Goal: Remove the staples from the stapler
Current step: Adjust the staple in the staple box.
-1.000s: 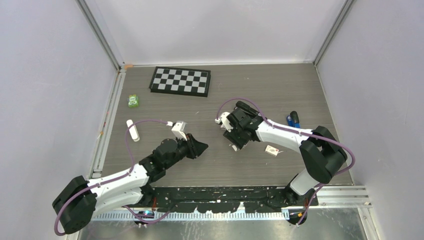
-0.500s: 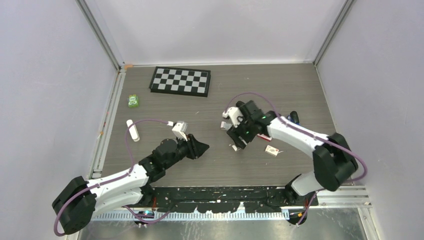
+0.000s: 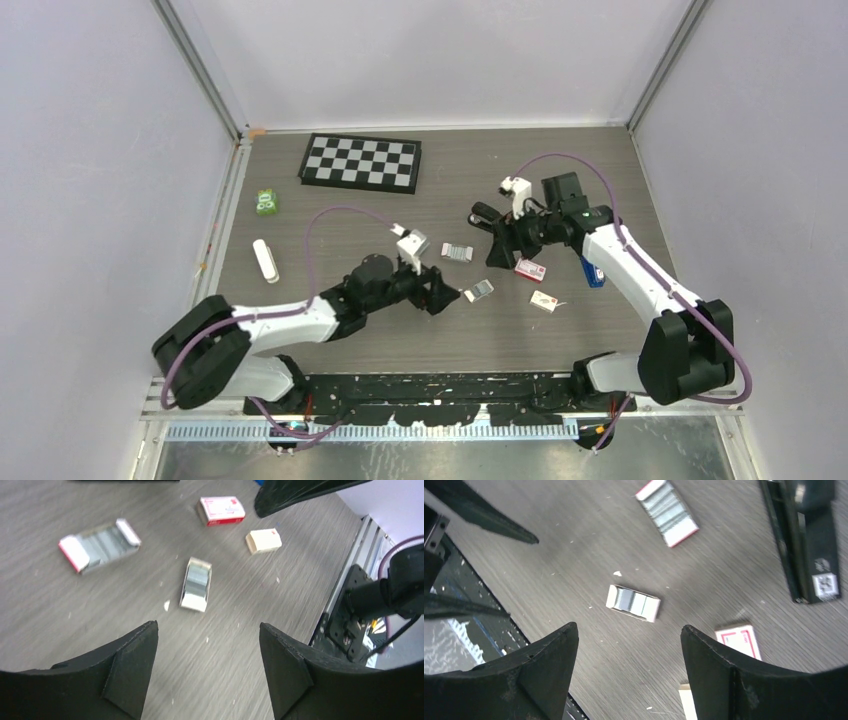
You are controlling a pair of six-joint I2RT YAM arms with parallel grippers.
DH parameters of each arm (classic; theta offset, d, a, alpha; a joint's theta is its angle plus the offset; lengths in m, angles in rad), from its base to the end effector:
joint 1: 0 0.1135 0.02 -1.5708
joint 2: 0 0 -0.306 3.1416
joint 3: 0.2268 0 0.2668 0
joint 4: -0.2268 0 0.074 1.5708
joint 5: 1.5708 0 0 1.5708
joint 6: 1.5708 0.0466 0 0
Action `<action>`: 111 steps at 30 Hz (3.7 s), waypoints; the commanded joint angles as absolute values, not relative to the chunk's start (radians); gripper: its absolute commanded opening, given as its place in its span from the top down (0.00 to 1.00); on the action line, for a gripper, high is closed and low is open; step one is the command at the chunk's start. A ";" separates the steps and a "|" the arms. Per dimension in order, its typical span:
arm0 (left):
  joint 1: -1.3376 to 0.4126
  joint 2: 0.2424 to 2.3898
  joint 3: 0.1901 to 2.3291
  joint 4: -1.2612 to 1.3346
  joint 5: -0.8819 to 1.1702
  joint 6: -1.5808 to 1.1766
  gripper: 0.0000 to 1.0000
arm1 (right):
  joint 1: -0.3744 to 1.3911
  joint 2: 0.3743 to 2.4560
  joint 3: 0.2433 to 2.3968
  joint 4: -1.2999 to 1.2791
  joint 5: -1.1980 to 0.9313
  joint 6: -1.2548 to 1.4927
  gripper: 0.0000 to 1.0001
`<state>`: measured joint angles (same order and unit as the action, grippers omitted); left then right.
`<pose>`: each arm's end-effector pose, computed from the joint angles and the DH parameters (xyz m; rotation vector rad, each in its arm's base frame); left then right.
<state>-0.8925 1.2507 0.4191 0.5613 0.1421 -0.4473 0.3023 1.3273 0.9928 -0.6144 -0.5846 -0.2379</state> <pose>0.1573 -0.2058 0.2202 0.5399 1.9012 -1.0421 0.2570 0.1071 0.2901 -0.8783 2.2881 0.7589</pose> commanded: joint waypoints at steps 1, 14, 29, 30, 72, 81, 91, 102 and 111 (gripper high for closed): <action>-0.939 1.375 0.595 0.516 0.094 -0.387 0.25 | 0.213 1.312 1.039 -0.619 -0.618 -0.171 0.21; -1.030 1.683 1.030 0.014 0.032 -0.255 0.49 | 0.130 1.332 1.063 -0.652 -0.598 -0.164 0.21; -1.052 1.834 1.210 -0.184 -0.039 -0.194 0.55 | 0.124 1.347 1.068 -0.666 -0.606 -0.181 0.21; -1.051 1.840 1.218 -0.192 -0.038 -0.190 0.55 | 0.124 1.347 1.068 -0.666 -0.605 -0.182 0.21; -1.029 1.930 1.319 -0.232 0.028 -0.138 0.60 | 0.124 1.364 1.069 -0.679 -0.619 -0.189 0.21; -1.027 1.935 1.331 -0.237 0.025 -0.137 0.63 | 0.124 1.365 1.070 -0.682 -0.623 -0.190 0.21; -1.027 1.940 1.338 -0.245 0.020 -0.137 0.67 | 0.123 1.364 1.071 -0.684 -0.629 -0.192 0.21; -1.027 1.935 1.346 -0.251 0.025 -0.138 0.66 | 0.123 1.365 1.072 -0.688 -0.633 -0.192 0.21; -1.027 1.943 1.355 -0.247 0.025 -0.147 0.66 | 0.123 1.365 1.072 -0.689 -0.636 -0.192 0.21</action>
